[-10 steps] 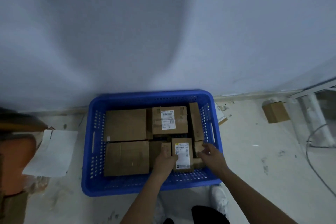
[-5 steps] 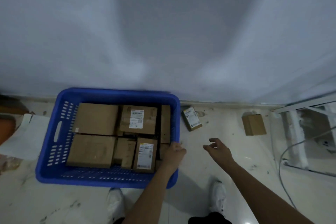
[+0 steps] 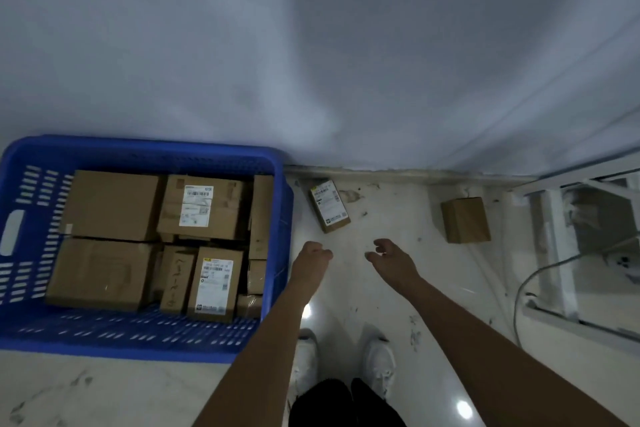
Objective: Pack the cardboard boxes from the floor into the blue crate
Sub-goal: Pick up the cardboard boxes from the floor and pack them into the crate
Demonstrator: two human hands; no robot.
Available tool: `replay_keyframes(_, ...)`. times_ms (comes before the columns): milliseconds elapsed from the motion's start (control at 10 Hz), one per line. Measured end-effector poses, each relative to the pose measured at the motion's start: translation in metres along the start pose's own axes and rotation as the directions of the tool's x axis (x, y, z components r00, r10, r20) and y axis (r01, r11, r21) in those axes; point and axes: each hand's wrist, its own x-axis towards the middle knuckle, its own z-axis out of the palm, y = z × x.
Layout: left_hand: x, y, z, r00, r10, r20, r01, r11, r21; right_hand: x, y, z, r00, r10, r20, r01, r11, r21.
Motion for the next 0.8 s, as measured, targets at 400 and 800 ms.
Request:
replay_keyframes(400,0.237,-0.043,0.065,0.996,-0.05,-0.08,0.05,0.999,-0.005,0.224,0.039,0.079,0.995,-0.103,-0.007,0.102,0.991,-0.088)
replay_keyframes(800,0.15,-0.081,0.094,0.988,-0.15,0.037,0.147,0.844,-0.515,0.139,0.065,0.069,0.989,0.144,0.016,-0.137,0.897,0.42)
